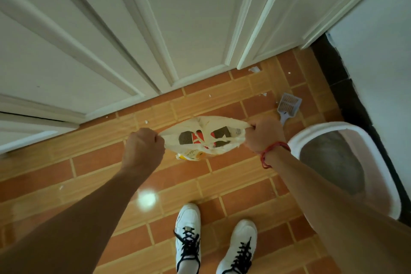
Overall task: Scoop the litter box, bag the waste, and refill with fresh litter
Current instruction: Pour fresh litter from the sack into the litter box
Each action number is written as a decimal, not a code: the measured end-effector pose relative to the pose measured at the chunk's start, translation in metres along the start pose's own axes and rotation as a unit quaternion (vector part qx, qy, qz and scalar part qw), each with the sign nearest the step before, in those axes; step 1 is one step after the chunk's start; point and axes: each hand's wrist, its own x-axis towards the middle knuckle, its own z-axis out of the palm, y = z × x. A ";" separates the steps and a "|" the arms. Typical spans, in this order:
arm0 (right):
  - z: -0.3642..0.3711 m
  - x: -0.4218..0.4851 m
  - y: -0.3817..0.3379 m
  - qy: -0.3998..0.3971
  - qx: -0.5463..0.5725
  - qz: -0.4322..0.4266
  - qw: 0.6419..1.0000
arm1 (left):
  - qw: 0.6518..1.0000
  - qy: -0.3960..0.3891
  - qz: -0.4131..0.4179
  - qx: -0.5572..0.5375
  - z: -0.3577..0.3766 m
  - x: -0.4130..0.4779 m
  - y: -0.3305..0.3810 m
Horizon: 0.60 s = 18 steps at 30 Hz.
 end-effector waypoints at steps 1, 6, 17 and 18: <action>0.006 0.001 -0.008 0.002 -0.023 -0.046 0.999 | 1.000 0.007 -0.010 -0.005 -0.006 0.002 -0.007; 0.052 -0.001 -0.059 0.039 -0.075 -0.200 0.976 | 0.995 0.039 -0.062 -0.065 -0.035 0.014 -0.043; 0.118 0.001 -0.127 0.045 -0.236 -0.309 0.920 | 0.978 0.091 -0.133 -0.133 -0.076 0.052 -0.094; 0.124 0.005 -0.133 0.051 -0.235 -0.307 0.921 | 0.973 0.091 -0.145 -0.154 -0.078 0.057 -0.096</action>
